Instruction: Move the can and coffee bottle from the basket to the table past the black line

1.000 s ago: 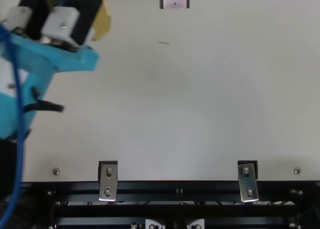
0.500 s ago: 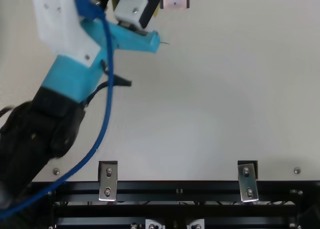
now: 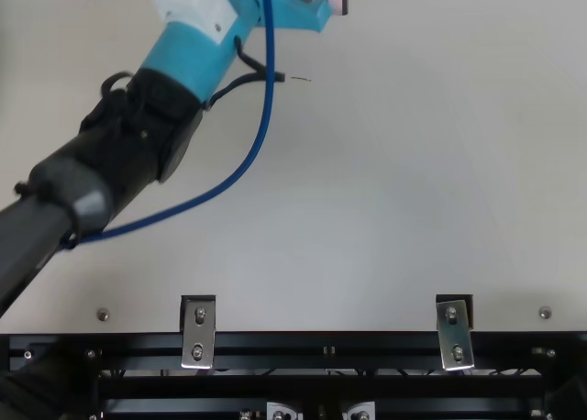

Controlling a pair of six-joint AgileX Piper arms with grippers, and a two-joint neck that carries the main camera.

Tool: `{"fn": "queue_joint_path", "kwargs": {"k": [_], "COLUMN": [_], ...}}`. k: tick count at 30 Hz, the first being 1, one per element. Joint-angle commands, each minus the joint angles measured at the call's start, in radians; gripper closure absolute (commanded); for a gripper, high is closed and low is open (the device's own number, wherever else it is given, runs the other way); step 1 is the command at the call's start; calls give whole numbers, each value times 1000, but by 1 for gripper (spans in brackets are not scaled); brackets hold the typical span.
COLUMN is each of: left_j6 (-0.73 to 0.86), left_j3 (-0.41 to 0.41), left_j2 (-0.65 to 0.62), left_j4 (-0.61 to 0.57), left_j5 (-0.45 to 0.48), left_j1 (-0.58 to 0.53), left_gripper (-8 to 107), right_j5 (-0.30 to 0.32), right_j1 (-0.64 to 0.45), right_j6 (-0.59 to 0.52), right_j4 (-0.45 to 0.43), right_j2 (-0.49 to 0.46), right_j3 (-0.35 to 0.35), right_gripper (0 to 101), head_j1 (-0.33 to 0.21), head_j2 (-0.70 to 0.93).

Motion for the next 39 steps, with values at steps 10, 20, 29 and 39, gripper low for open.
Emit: {"fn": "queue_joint_path", "kwargs": {"k": [10, 20, 29, 39], "left_j6": [-29, -45, -48, -27], "left_j3": [-122, -211, -283, -325], "left_j2": [124, 190, 235, 260], "left_j4": [39, 48, 43, 38], "left_j5": [-3, 13, 43, 70], "left_j1": [15, 12, -5, -20], "left_gripper": [89, 89, 89, 89], "right_j5": [0, 0, 0, 0], "right_j1": [0, 0, 0, 0], "right_j6": [0, 0, 0, 0], "right_j4": [0, 0, 0, 0], "right_j2": [0, 0, 0, 0], "right_j3": [0, 0, 0, 0], "right_gripper": [0, 0, 0, 0], "head_j1": [0, 0, 0, 0], "head_j2": [-3, -3, -3, -3]}}
